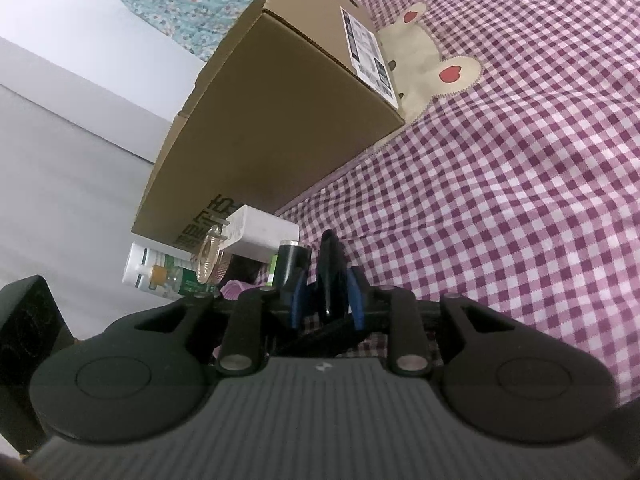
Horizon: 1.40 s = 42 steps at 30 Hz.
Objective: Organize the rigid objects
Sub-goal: 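Lift the black key fob with the right gripper and release it inside the box, then bring the right gripper back to the upright black battery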
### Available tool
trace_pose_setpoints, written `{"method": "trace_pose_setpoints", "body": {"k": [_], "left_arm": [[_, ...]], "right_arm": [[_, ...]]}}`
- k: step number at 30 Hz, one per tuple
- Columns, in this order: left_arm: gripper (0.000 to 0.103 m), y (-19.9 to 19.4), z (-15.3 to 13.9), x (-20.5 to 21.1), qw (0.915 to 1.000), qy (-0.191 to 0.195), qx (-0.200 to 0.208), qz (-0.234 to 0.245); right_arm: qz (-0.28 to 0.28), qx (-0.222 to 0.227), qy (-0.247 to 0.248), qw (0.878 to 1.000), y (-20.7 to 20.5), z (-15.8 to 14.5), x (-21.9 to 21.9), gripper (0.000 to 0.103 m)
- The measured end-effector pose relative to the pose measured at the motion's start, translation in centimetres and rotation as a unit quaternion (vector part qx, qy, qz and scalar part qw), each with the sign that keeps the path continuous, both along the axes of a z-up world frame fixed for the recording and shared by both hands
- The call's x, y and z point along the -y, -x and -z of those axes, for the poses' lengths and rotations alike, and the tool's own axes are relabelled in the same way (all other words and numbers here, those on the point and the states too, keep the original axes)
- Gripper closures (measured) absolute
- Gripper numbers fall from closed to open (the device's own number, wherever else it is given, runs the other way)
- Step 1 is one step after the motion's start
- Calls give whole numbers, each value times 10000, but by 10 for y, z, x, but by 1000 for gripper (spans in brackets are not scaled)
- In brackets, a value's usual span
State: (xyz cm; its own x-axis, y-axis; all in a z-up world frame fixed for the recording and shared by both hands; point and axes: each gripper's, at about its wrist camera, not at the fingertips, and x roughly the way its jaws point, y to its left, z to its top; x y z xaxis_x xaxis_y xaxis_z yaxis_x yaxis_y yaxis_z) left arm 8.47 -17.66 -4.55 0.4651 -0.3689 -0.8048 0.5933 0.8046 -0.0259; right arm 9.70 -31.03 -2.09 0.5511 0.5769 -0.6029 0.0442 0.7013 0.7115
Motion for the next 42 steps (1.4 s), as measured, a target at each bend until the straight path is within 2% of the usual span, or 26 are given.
{"method": "trace_pose_setpoints", "body": {"k": [5, 11, 16, 20, 24, 28, 33, 36, 39, 42], "left_arm": [[74, 11, -19, -6, 9997, 145, 201, 31], [74, 19, -71, -28, 9965, 369, 747, -111], [74, -1, -119, -61, 9926, 393, 1042, -477], [74, -41, -142, -89, 9923, 348, 890, -787], [74, -98, -143, -118, 9922, 162, 455, -1153], [74, -161, -128, -141, 9890, 8, -44, -1476], [77, -215, -107, -155, 9819, -322, -240, -1850], [74, -228, -100, -160, 9779, -482, -173, -2028], [71, -225, -104, -166, 9768, -322, -162, -2112], [60, -209, -118, -166, 9788, -181, -4, -2042]], "right_arm": [[27, 114, 62, 9999, 7, -16, -3, 81], [-127, 634, 237, 9976, 6, -69, -20, 81], [-571, 1144, 256, 9915, -26, -117, -51, 81], [-987, 1256, 188, 9870, -75, -139, -81, 81], [-1284, 951, 130, 9871, -135, -138, -109, 81], [-1424, 355, 13, 9892, -203, -119, -131, 81], [-1224, -307, -294, 9916, -272, -87, -149, 81], [-1128, -546, -414, 9912, -295, -73, -165, 81], [-1047, -721, -477, 9907, -299, -62, -167, 81], [-1114, -621, -533, 9904, -285, -65, -162, 80]]}}
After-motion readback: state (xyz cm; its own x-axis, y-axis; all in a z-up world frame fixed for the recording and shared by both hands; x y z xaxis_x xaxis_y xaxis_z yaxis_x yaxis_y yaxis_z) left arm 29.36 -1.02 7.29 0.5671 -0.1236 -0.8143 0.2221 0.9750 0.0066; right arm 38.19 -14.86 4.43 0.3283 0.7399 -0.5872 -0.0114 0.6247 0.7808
